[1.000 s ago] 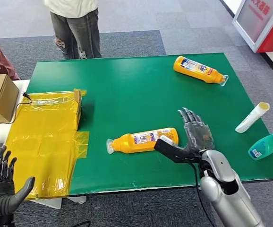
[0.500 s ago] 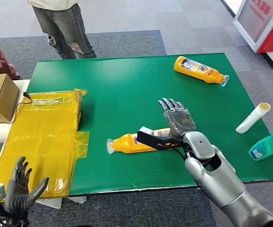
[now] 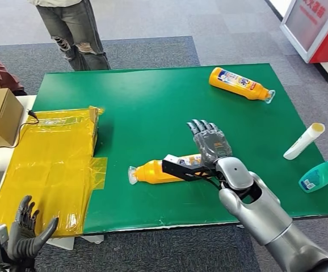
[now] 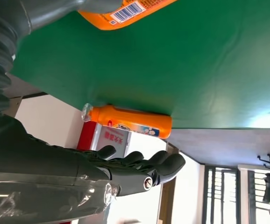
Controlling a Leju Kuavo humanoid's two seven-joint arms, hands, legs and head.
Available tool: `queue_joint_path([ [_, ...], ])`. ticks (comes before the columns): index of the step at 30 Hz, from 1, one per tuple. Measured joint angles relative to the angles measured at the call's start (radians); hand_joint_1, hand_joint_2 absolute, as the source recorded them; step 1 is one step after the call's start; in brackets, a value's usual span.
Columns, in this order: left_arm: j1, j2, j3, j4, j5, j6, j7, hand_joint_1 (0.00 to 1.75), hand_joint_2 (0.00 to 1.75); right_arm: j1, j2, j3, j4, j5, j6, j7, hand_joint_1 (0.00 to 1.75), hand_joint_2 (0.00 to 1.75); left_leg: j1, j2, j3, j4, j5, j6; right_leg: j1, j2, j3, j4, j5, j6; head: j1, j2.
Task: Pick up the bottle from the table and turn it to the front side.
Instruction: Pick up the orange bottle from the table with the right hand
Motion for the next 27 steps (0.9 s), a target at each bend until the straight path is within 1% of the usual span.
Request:
queue_joint_path([
  [4,-0.005,-0.004,0.011,0.003,0.002,-0.005,0.003,0.00,1.75,0.004,0.004,0.013,0.024,0.000,0.007,0.007,0.00,1.75,0.000,0.000,0.000,0.000,0.000,0.000,0.000,0.000,0.000,0.000,0.000,0.000,0.000,0.000],
  [13,-0.013,-0.008,0.014,0.003,0.014,-0.006,0.012,0.00,1.75,0.020,0.039,0.044,0.130,0.000,0.004,0.011,0.00,1.75,0.000,0.000,0.000,0.000,0.000,0.000,0.000,0.000,0.000,0.000,0.000,0.000,0.000,0.000],
  [27,-0.014,-0.011,0.011,0.000,0.017,-0.006,0.024,0.00,1.75,0.019,0.076,0.066,0.220,0.007,-0.006,0.011,0.00,1.75,0.000,0.000,0.000,0.000,0.000,0.000,0.000,0.000,0.000,0.000,0.000,0.000,0.000,0.000],
])
